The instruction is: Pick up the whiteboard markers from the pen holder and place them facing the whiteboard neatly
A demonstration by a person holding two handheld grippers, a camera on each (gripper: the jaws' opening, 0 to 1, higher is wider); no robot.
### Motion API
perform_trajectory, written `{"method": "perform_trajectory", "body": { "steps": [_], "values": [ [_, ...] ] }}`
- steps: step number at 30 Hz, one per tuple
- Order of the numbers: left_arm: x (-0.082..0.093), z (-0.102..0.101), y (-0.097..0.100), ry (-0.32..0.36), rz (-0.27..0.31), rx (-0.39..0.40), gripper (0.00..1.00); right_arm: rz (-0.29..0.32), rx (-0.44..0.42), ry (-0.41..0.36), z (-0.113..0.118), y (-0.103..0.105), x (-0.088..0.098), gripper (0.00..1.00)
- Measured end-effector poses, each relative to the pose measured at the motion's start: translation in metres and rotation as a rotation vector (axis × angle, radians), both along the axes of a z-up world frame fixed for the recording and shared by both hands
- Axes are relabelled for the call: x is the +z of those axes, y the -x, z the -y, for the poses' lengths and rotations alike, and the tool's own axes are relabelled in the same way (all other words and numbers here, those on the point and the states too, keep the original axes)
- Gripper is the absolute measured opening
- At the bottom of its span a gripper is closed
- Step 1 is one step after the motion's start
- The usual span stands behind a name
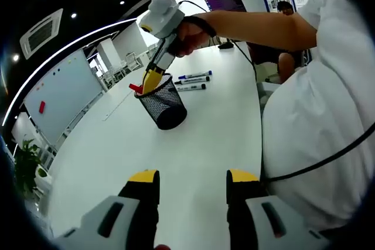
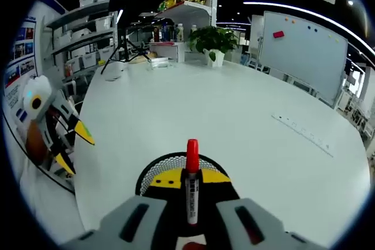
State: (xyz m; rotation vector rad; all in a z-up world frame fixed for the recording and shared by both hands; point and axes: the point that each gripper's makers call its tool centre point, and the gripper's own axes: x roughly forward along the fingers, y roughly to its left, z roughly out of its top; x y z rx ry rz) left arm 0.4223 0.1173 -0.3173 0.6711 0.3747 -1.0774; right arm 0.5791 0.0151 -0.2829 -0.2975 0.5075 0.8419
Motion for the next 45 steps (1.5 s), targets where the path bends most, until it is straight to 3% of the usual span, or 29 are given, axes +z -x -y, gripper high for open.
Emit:
{"method": "perform_trajectory", "body": {
  "steps": [21,29,33,36,39,45],
  "values": [
    [-0.002,0.002,0.001,-0.003,-0.004,-0.011,0.47,0.046,0.025,-0.142,-0.001,0.006,0.023,0.08],
    [0.003,0.005,0.004,0.019,-0.003,-0.022,0.47,0.070,-0.002,-0.189,0.005,0.006,0.031,0.08],
    [0.002,0.004,0.003,0.013,-0.003,-0.015,0.47,0.094,-0.014,-0.217,0.008,0.007,0.041,0.08],
    [0.002,0.004,0.003,0.012,0.000,-0.015,0.47,0.107,-0.028,-0.318,0.010,0.009,0.062,0.09],
    [0.000,-0.003,-0.002,-0.055,0.037,0.006,0.47,0.141,-0.035,-0.335,0.015,0.010,0.075,0.08],
    [0.005,0.002,0.001,-0.007,0.022,-0.007,0.47,0.154,-0.064,-0.369,0.023,0.011,0.087,0.08]
  ]
}}
